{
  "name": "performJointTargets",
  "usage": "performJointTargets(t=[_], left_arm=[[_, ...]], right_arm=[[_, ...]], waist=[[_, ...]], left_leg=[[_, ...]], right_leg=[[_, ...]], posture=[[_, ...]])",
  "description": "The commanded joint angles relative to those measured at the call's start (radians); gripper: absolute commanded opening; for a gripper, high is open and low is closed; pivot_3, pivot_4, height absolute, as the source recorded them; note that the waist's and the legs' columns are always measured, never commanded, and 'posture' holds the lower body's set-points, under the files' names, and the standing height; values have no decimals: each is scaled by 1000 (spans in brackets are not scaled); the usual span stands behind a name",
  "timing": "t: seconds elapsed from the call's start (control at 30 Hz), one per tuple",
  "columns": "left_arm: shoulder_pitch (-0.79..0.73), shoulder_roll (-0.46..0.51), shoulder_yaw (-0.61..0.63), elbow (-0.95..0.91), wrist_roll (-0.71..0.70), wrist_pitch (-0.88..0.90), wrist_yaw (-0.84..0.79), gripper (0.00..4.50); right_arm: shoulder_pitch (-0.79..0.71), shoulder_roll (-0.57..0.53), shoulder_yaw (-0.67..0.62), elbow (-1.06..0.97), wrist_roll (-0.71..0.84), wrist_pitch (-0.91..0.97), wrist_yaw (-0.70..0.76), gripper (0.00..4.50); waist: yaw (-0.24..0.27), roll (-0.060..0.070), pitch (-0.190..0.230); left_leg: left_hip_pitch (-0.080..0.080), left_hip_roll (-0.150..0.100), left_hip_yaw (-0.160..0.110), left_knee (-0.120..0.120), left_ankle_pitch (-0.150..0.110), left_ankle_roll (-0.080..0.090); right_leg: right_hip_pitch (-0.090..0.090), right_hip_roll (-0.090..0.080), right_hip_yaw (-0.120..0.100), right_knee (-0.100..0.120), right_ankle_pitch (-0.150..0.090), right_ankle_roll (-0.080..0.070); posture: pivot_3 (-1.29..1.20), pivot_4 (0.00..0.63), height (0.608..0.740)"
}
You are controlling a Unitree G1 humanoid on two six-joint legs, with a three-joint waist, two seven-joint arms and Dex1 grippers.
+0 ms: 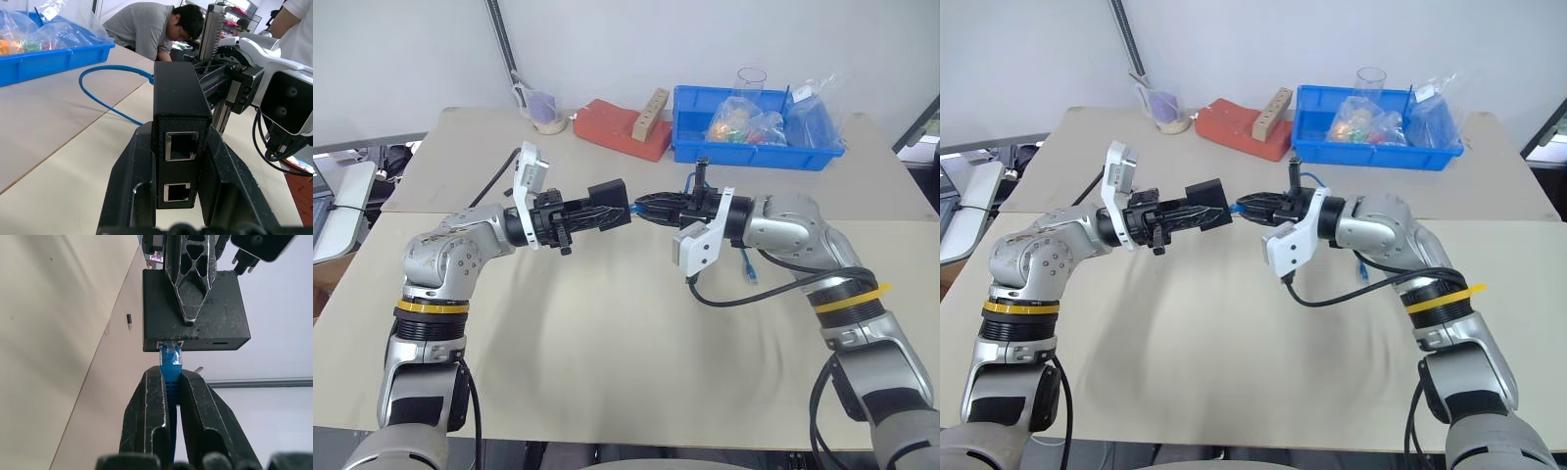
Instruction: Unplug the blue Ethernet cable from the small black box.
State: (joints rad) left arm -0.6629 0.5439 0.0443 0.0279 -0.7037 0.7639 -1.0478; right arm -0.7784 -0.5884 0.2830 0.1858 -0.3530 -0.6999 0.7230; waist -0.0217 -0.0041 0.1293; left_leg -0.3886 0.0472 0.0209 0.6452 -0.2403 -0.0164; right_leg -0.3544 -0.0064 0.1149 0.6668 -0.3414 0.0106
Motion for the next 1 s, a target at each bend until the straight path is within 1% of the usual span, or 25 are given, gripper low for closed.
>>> performJointTargets(t=[0.03, 0.13, 0.2, 0.3, 0.33, 0.37, 0.43, 0.57, 0.67, 0.77, 0.87, 0.9, 0.97, 1.0], left_arm=[[-40, 20, -7, -8, 30, -37, -17, 588], [-42, 36, -30, -10, 53, -61, -60, 588], [-40, 46, -47, -8, 77, -92, -88, 588], [-39, 54, -66, -2, 106, -136, -127, 588], [-38, 54, -70, -2, 112, -152, -139, 588], [-39, 52, -72, -2, 117, -164, -147, 588], [-41, 45, -77, -1, 130, -188, -159, 588], [-36, 35, -86, -7, 146, -232, -176, 588], [-35, 28, -81, -17, 143, -228, -177, 588], [-35, 28, -80, -21, 143, -232, -181, 588], [-39, 26, -81, -22, 142, -230, -185, 588], [-40, 26, -81, -22, 141, -229, -185, 588], [-41, 25, -82, -23, 142, -229, -187, 588], [-41, 24, -83, -23, 143, -229, -188, 588]], right_arm=[[-2, -12, 22, -73, 194, 100, 145, 1052], [4, -44, 19, -147, 388, 313, 322, 2055], [-8, -62, 0, -188, 480, 445, 396, 2791], [-42, -86, -36, -258, 622, 746, 453, 3819], [-65, -86, -54, -276, 693, 918, 439, 4185], [-85, -90, -63, -287, 750, 1049, 441, 4475], [-113, -85, -77, -292, 804, 1206, 427, 4475], [-135, -81, -71, -299, 839, 1409, 401, 4475], [-140, -74, -64, -303, 836, 1459, 407, 4475], [-140, -71, -55, -305, 821, 1470, 423, 4475], [-138, -60, -50, -292, 809, 1466, 427, 3734], [-138, -57, -51, -290, 808, 1467, 426, 3303], [-139, -48, -49, -290, 809, 1468, 429, 2688], [-140, -44, -48, -289, 809, 1468, 429, 2688]], waist=[[0, 0, 0], [1, 0, 0], [2, 0, 0], [2, 0, 0], [2, 0, 0], [1, 0, 0], [2, 0, 0], [7, 0, 0], [7, 0, 0], [7, 0, 0], [5, 0, 0], [4, 0, 0], [4, 0, 0], [4, 0, 0]], left_leg=[[0, 0, 0, 0, 0, 0], [0, 0, 0, 0, 0, 0], [0, 0, 0, 0, 0, 0], [0, 0, -1, 0, 0, 0], [0, 0, -1, 0, 0, 0], [0, 0, -1, 0, 0, 0], [0, 1, -1, 0, 0, 0], [-1, 1, -2, 0, -1, 1], [-3, 0, -2, 0, -1, 2], [-4, -1, -2, 0, -1, 2], [-4, -1, -2, 0, -1, 2], [-4, -1, -2, 0, -1, 2], [-4, -1, -2, 0, -1, 2], [-4, -1, -2, 0, -1, 2]], right_leg=[[0, 0, 0, 0, 0, 0], [0, 0, 0, 0, 0, 0], [0, 0, 0, 0, 0, 0], [1, 0, -1, 0, 0, 0], [1, 0, -1, 0, 0, 0], [0, 0, -1, 0, 0, 0], [0, 0, -1, 0, 0, 0], [0, 0, -1, -1, 0, 0], [-2, -1, -1, -2, 0, 0], [-3, 0, -1, -2, 0, 0], [-3, 0, -1, -2, 0, 0], [-3, 0, -1, -2, 0, 0], [-3, 0, -1, -2, 0, 0], [-3, 0, -1, -2, 0, 0]], posture=[[0, 150, 740], [0, 150, 740], [0, 150, 740], [0, 150, 740], [0, 150, 740], [0, 150, 740], [0, 150, 740], [0, 150, 740], [0, 150, 740], [0, 150, 740], [0, 150, 740], [0, 150, 740], [0, 150, 740], [0, 150, 740]])
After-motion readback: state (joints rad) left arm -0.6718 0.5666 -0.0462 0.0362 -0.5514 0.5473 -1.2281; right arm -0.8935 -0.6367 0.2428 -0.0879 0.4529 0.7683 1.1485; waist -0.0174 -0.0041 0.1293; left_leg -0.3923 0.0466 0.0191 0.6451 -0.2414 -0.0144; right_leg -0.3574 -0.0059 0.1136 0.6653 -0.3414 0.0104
